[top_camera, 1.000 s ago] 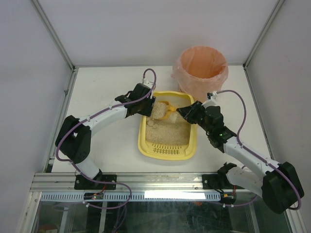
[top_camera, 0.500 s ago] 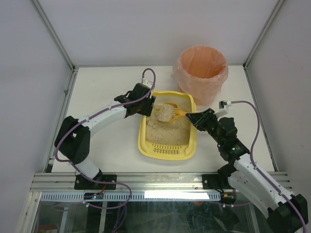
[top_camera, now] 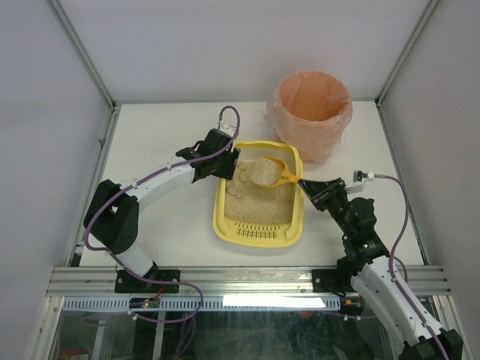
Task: Clean the litter box
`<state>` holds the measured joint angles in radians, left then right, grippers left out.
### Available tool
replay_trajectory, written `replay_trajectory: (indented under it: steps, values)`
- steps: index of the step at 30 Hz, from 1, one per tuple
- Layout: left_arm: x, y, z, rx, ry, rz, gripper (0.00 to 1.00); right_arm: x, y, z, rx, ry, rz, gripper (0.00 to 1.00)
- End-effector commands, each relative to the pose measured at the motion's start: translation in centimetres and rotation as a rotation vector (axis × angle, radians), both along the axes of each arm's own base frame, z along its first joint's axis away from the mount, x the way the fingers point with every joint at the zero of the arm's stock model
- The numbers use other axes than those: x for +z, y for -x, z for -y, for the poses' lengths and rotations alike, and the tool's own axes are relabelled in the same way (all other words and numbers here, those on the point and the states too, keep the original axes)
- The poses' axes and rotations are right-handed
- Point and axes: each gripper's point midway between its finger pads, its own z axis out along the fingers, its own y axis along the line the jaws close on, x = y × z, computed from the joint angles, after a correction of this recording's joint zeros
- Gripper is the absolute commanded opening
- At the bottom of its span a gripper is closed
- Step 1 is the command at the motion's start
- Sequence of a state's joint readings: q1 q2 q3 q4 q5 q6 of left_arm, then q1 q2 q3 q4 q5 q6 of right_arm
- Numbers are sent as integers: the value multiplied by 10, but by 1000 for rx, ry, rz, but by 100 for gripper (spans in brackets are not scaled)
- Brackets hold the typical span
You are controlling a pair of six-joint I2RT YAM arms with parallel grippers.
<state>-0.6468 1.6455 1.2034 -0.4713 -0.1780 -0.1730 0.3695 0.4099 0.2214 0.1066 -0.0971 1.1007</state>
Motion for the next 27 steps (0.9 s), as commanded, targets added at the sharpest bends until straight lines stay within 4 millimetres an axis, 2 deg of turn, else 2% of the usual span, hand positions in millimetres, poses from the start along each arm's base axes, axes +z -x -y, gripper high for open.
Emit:
replay_trajectory:
  steps: [1, 4, 5, 7, 8, 10, 11, 14, 17, 18, 21, 24, 25, 27]
  values:
    - [32, -10, -3, 21, 42, 85, 53, 32, 0, -16, 95, -106, 67, 0]
    - [31, -8, -5, 23, 38, 83, 53, 22, -6, 1, 4, -185, 41, 0]
    - [31, -8, -7, 27, 35, 86, 53, 30, -4, -4, 43, -219, 68, 0]
    - [31, -8, -7, 29, 33, 90, 54, 32, 0, -19, 139, -244, 64, 0]
    - [32, -9, -6, 27, 35, 90, 53, 27, -2, -17, 132, -268, 48, 0]
    - [31, -10, -5, 22, 37, 85, 53, 14, -10, 2, 52, -303, 15, 0]
    - [29, -9, -5, 22, 33, 82, 53, 15, -9, 2, 52, -308, 17, 0]
    - [28, -9, -5, 24, 34, 79, 53, 34, -1, -12, 164, -306, 72, 0]
    - [27, -10, -3, 20, 32, 75, 53, 20, -10, 14, 41, -303, 25, 0]
    - [25, -10, -4, 24, 27, 73, 53, 21, -10, 16, 36, -306, 26, 0]
    - [25, -10, -5, 25, 26, 73, 53, 34, -3, 2, 144, -299, 68, 0]
    - [22, -11, -3, 19, 25, 63, 53, 16, -11, 26, 29, -318, 12, 0]
    - [21, -10, -4, 22, 20, 63, 53, 19, -10, 24, 45, -324, 22, 0]
    - [20, -10, -6, 27, 13, 65, 53, 35, -3, 7, 146, -307, 73, 0]
